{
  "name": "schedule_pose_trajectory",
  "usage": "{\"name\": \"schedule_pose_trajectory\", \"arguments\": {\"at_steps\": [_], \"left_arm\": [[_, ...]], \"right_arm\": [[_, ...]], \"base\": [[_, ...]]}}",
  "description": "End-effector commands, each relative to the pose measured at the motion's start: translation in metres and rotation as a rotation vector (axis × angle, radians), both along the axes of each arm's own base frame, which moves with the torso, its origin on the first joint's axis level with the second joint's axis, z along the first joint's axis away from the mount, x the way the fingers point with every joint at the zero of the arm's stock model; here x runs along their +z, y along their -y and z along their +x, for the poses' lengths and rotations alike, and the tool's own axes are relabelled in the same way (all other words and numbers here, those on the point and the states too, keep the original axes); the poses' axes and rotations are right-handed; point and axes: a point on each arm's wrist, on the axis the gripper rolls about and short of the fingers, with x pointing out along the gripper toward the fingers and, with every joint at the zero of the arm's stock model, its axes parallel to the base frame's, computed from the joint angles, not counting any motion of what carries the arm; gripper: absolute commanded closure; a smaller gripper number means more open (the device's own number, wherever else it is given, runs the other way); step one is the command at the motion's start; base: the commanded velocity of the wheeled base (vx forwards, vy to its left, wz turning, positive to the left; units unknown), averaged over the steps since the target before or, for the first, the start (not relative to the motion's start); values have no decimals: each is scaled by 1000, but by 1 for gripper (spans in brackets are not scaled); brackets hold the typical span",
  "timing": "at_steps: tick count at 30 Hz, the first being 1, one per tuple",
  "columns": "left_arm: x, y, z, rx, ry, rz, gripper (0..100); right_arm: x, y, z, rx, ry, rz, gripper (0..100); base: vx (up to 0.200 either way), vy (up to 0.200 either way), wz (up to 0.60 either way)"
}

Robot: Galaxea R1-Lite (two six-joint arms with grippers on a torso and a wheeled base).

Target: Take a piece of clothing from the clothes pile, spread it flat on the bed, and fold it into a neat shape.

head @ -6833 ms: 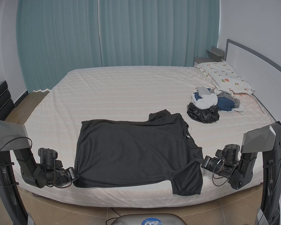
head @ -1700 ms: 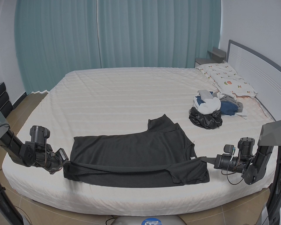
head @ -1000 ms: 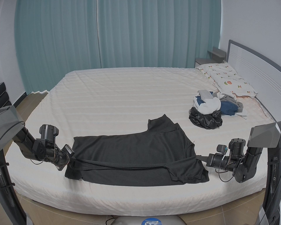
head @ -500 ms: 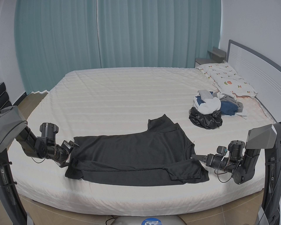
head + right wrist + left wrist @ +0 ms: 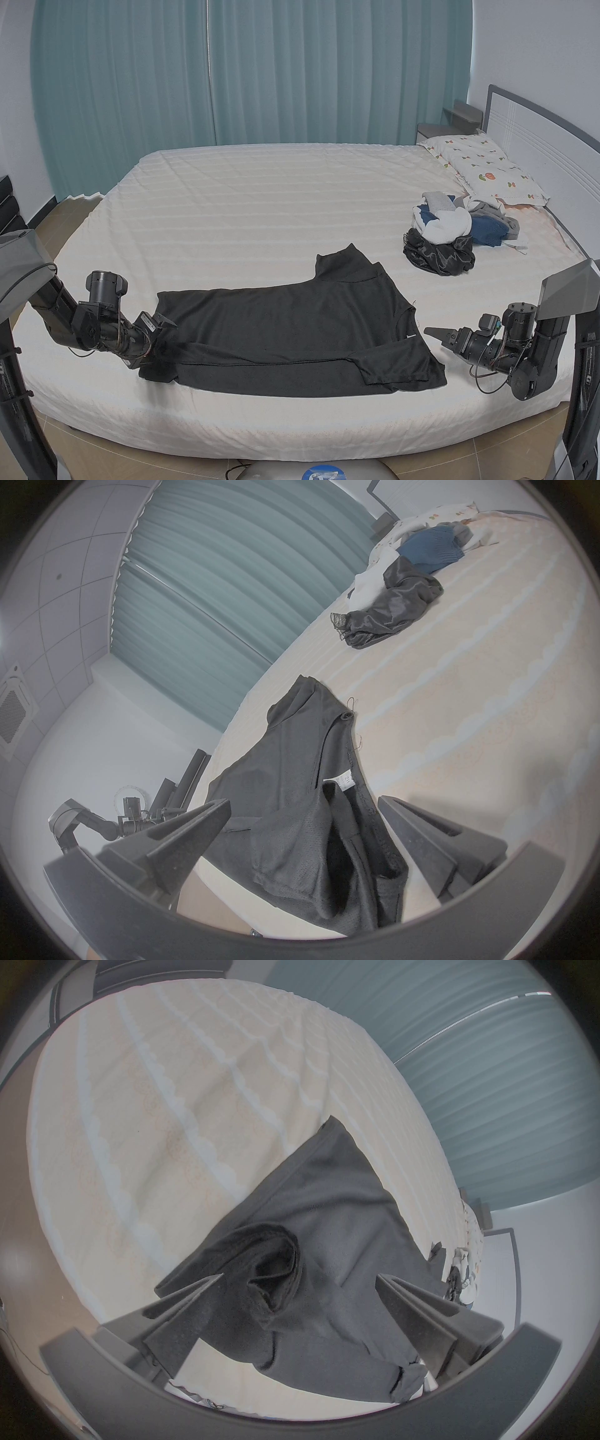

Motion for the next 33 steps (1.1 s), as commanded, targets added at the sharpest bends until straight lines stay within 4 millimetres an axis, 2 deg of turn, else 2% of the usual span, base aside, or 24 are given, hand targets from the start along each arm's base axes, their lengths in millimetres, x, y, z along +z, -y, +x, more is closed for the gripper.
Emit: {"name": "schedule_pose_trajectory", "arguments": {"at_steps": [1,8,9,15,18,26,30,33], "left_arm": [[0,7,-3,-16,-6,11,0],[-9,19,2,-3,-19,79,0],[-10,19,1,-4,-22,79,100],[-5,18,1,3,-11,80,100],[5,15,3,21,24,75,100],[25,-1,29,174,107,-43,100],[8,-7,45,208,81,-58,100],[4,-9,49,212,75,-56,100]], "right_arm": [[6,1,-2,-7,17,1,0],[6,0,-3,-7,13,1,0],[6,0,-4,-7,11,1,0],[6,0,-4,-7,10,1,0],[8,0,-5,-7,13,1,0],[9,-2,-6,2,14,2,0],[8,-3,-7,5,8,1,0],[8,-4,-7,8,6,2,0]], "base": [[0,0,0],[0,0,0],[0,0,0],[0,0,0],[0,0,0],[0,0,0],[0,0,0],[0,0,0]]}}
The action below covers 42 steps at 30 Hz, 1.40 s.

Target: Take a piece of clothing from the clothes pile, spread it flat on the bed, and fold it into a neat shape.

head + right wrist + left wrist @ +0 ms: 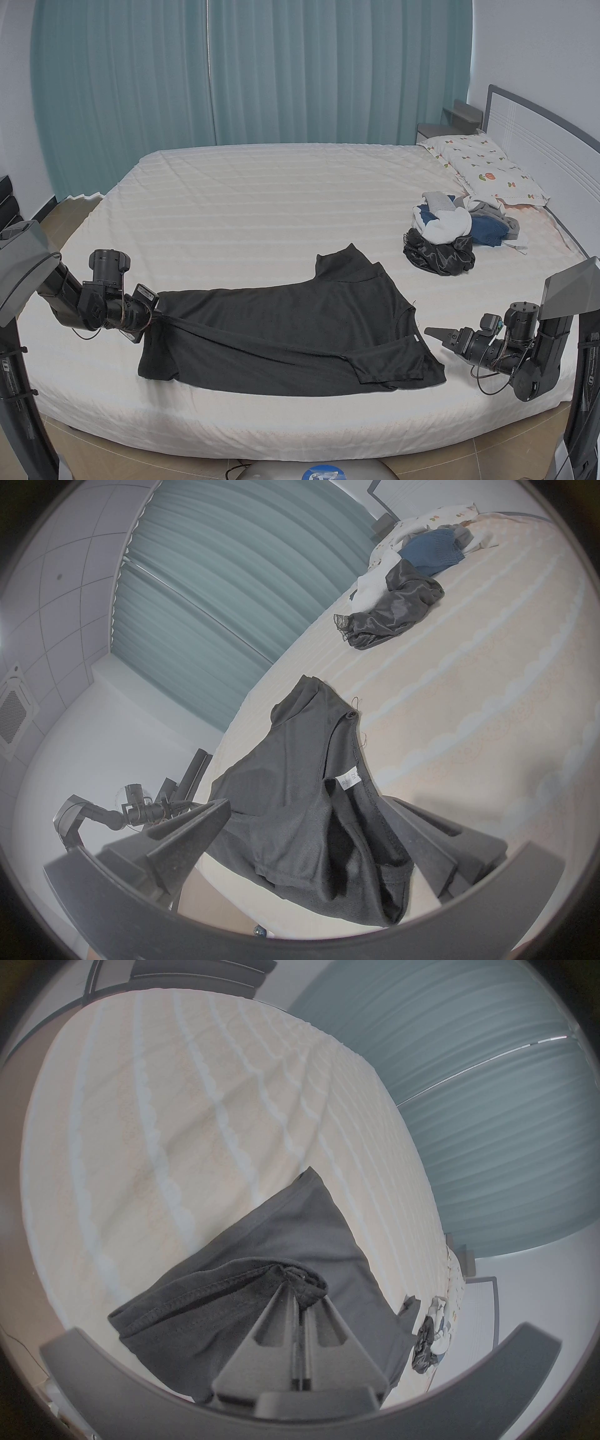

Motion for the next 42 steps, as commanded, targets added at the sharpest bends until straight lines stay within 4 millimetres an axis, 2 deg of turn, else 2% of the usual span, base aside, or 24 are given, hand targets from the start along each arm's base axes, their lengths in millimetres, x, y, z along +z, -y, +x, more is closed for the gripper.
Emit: {"name": "schedule_pose_trajectory", "arguments": {"at_steps": [1,13,19,21,23,28,37,42], "left_arm": [[-17,-7,11,21,-28,-5,100],[-20,-8,11,24,-36,-4,100],[-21,-7,10,20,-41,-2,100],[-21,-7,10,19,-41,-3,100],[-21,-7,9,19,-44,-3,100],[-21,-7,8,17,-46,-5,100],[-22,-7,8,17,-47,-5,100],[-22,-7,8,17,-47,-5,100]], "right_arm": [[0,-2,0,5,8,0,0],[9,-6,3,-34,49,-26,0],[14,-29,10,36,64,-27,0],[15,-42,18,72,26,-34,0],[17,-46,27,81,10,-43,0],[10,-47,44,112,-31,-123,0],[-3,-51,52,138,-68,-160,0],[-13,-50,50,164,-101,-207,0]], "base": [[0,0,0],[0,0,0],[0,0,0],[0,0,0],[0,0,0],[0,0,0],[0,0,0],[0,0,0]]}}
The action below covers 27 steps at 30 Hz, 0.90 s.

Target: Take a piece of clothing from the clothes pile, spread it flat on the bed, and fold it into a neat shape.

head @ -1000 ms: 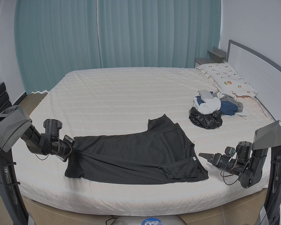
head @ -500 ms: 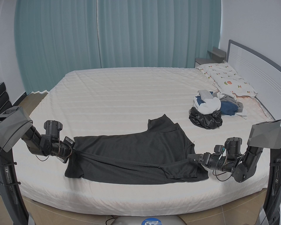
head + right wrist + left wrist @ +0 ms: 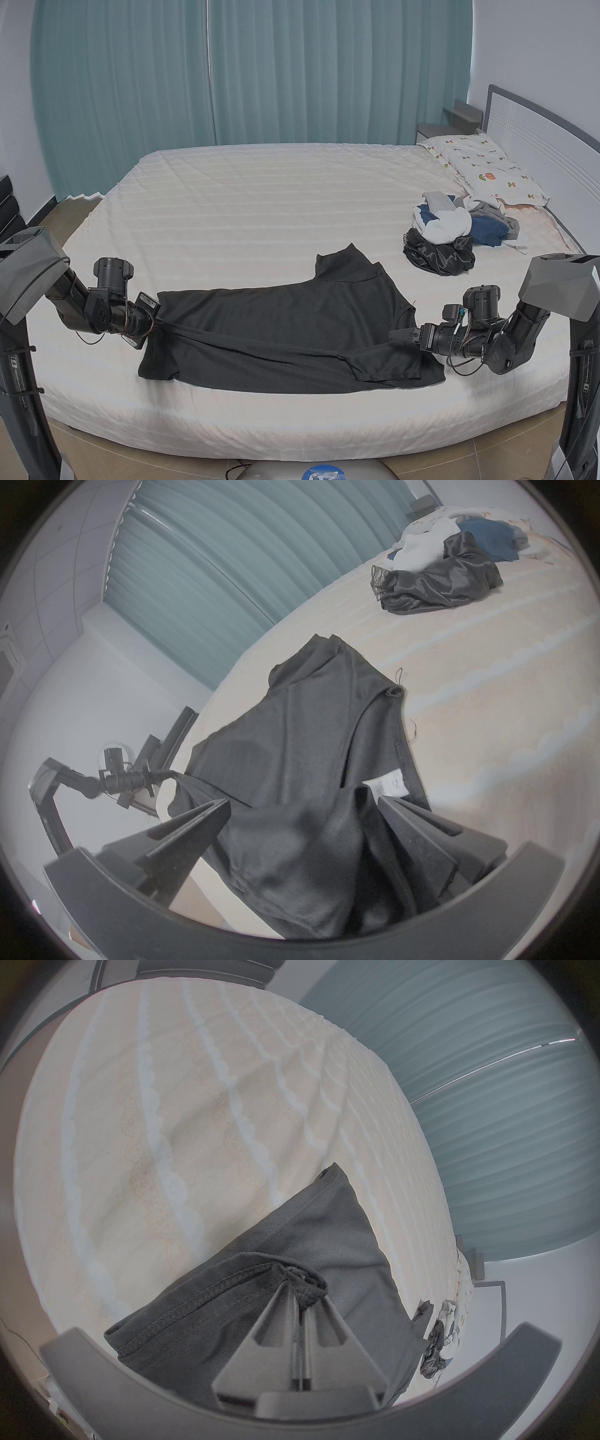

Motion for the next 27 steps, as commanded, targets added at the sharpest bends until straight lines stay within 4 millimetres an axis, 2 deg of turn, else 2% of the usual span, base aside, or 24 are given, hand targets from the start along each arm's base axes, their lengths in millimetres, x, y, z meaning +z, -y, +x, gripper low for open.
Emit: {"name": "schedule_pose_trajectory", "arguments": {"at_steps": [1,5,6,12,22,27], "left_arm": [[1,0,0,2,1,-1,100],[1,0,0,2,3,-1,100],[1,0,0,2,1,-1,100],[1,0,0,3,1,0,100],[4,-2,-4,5,-3,2,100],[19,-4,-15,9,-9,5,100]], "right_arm": [[-12,0,0,17,-28,-30,0],[-19,2,1,17,-29,-49,0],[-18,3,2,13,-22,-50,100],[-12,6,3,-3,-9,-42,100],[17,17,5,-66,61,24,100],[28,20,-7,-76,89,48,100]], "base": [[0,0,0],[0,0,0],[0,0,0],[0,0,0],[0,0,0],[0,0,0]]}}
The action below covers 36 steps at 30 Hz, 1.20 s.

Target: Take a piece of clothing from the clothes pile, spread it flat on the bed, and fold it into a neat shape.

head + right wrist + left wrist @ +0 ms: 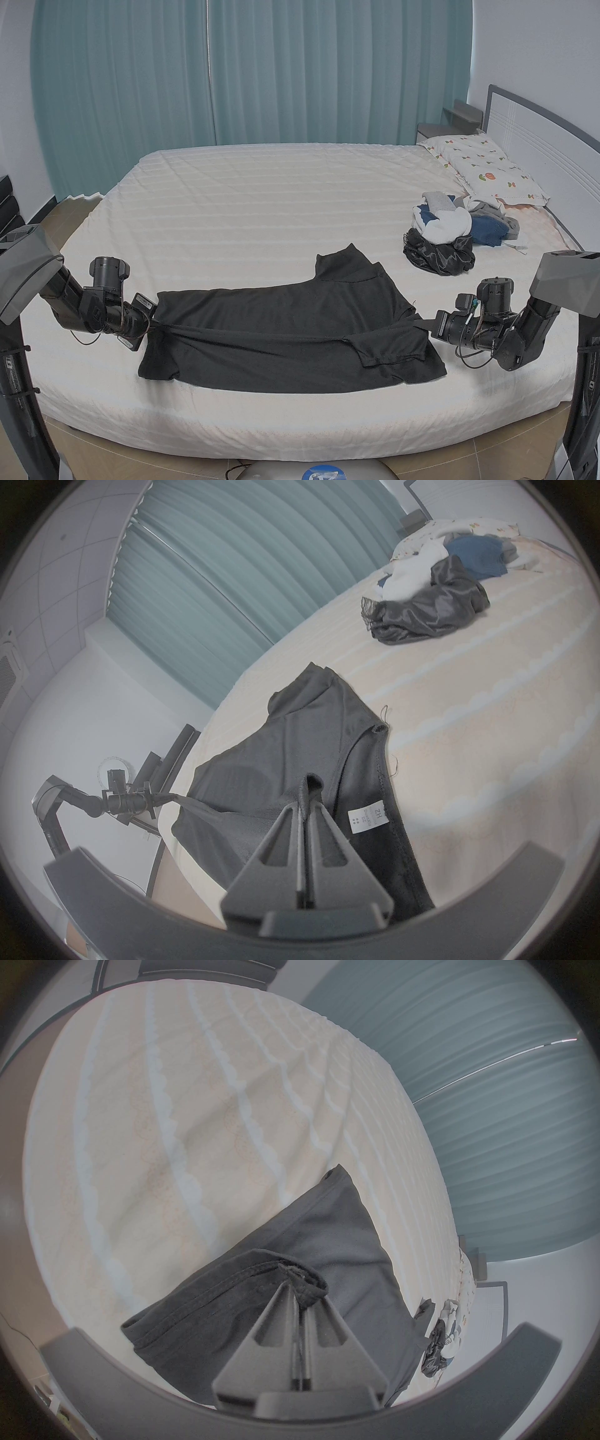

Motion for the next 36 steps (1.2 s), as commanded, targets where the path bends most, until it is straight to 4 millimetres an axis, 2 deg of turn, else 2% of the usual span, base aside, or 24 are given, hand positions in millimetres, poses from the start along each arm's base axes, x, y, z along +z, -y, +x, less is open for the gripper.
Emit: {"name": "schedule_pose_trajectory", "arguments": {"at_steps": [1,11,19,21,26,36], "left_arm": [[15,-2,-10,5,7,2,100],[33,-6,-47,-73,-28,84,100],[53,-2,-70,-175,-50,160,100],[65,0,-83,-230,-65,198,100],[76,3,-101,-303,-76,250,100],[64,16,-122,-479,-198,317,100]], "right_arm": [[14,3,-11,-3,34,9,100],[36,12,-51,-21,107,40,100],[40,16,-72,-25,119,42,100],[40,16,-80,-23,125,43,100],[40,18,-88,-26,138,44,100],[37,20,-104,-27,125,41,100]], "base": [[0,0,0],[0,0,0],[0,0,0],[0,0,0],[0,0,0],[0,0,0]]}}
